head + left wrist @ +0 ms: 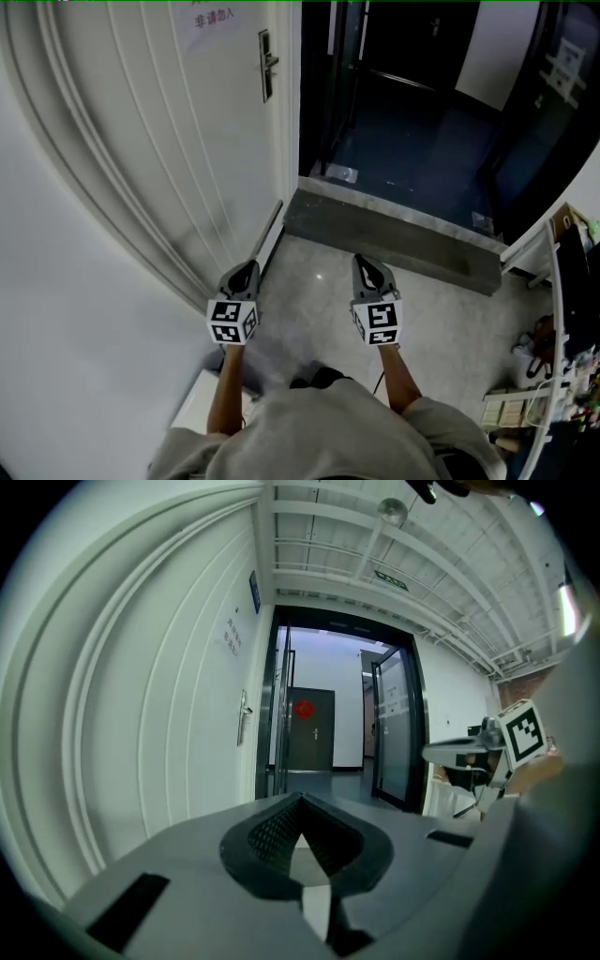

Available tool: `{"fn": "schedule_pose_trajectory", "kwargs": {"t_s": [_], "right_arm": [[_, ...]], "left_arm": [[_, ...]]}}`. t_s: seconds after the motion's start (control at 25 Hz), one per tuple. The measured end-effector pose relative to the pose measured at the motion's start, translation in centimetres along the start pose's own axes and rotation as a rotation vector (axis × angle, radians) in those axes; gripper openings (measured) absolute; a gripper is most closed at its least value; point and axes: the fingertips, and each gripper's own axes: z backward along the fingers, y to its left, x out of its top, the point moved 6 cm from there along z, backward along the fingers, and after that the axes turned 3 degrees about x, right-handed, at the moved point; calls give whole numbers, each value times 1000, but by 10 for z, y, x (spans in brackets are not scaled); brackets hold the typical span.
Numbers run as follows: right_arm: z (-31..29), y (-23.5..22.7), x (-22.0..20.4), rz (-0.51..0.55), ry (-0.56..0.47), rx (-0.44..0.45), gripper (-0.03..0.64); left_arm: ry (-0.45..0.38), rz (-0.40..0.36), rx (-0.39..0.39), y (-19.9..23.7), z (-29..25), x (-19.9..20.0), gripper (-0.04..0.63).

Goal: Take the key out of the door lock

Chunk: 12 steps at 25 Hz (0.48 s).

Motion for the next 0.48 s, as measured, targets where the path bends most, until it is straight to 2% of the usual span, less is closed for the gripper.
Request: {"fn": "schedule_pose_trajectory", "kwargs": {"t_s": [0.28, 0.48], "right_arm": [[-41, -9, -11, -5, -9, 7, 23], [-89, -28, -22, -18, -11, 20, 23]], "left_arm": [[5, -8, 7, 19, -34, -5, 17], [10, -17, 19, 37, -80, -5, 17]]}}
